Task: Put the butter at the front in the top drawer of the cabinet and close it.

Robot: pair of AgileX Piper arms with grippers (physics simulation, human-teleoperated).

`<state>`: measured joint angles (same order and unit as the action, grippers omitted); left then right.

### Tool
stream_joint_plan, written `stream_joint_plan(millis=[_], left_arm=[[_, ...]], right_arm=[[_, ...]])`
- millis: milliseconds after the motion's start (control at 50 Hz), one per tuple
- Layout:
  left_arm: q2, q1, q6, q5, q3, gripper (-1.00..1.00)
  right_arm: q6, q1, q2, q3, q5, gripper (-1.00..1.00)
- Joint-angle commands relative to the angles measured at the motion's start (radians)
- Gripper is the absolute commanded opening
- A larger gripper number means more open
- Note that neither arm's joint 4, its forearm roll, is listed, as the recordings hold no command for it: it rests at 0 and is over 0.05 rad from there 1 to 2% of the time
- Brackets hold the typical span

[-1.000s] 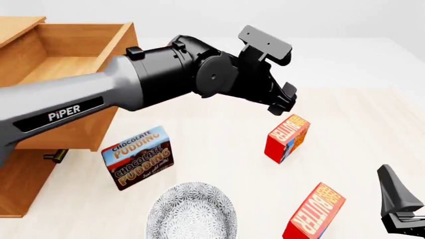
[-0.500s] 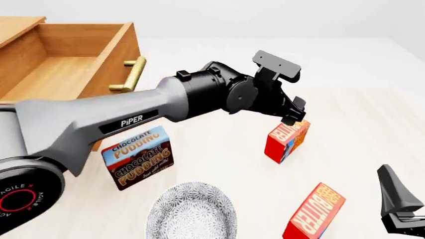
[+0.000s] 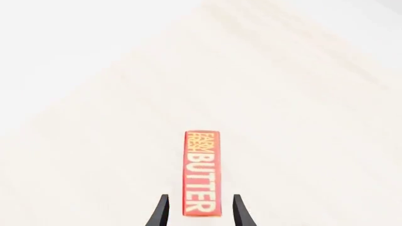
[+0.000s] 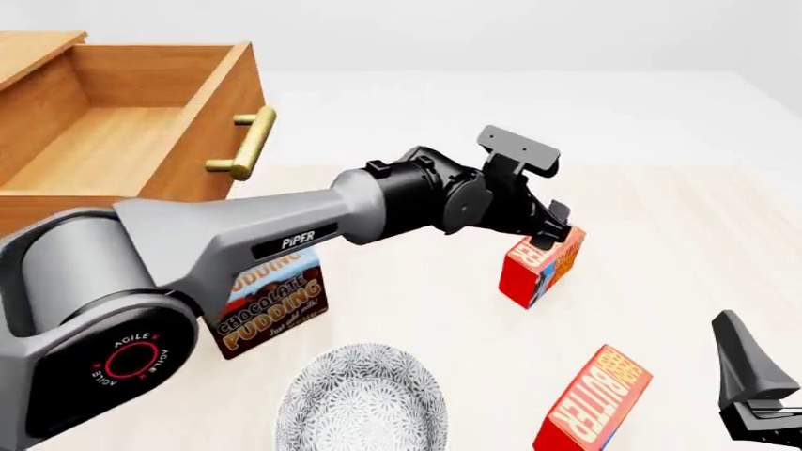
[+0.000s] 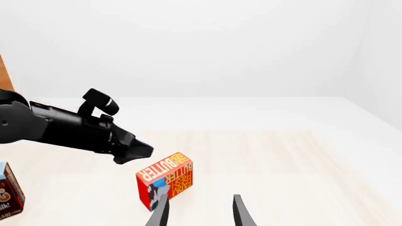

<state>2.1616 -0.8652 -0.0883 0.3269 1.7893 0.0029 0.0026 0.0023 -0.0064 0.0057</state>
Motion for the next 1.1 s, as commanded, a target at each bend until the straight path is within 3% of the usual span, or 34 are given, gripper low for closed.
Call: stream_joint_plan(millis=[20, 1100], left_arm=[[0.035, 0.004, -0.012, -0.028, 0.0, 1.0], [0.183, -0.006, -0.084, -0.11, 0.031, 1.0]], right_arm=[[-0.001, 0.001, 0.0, 0.0, -0.001, 1.0], [0.0, 0.002, 0.001, 0.001, -0.002, 1.0]])
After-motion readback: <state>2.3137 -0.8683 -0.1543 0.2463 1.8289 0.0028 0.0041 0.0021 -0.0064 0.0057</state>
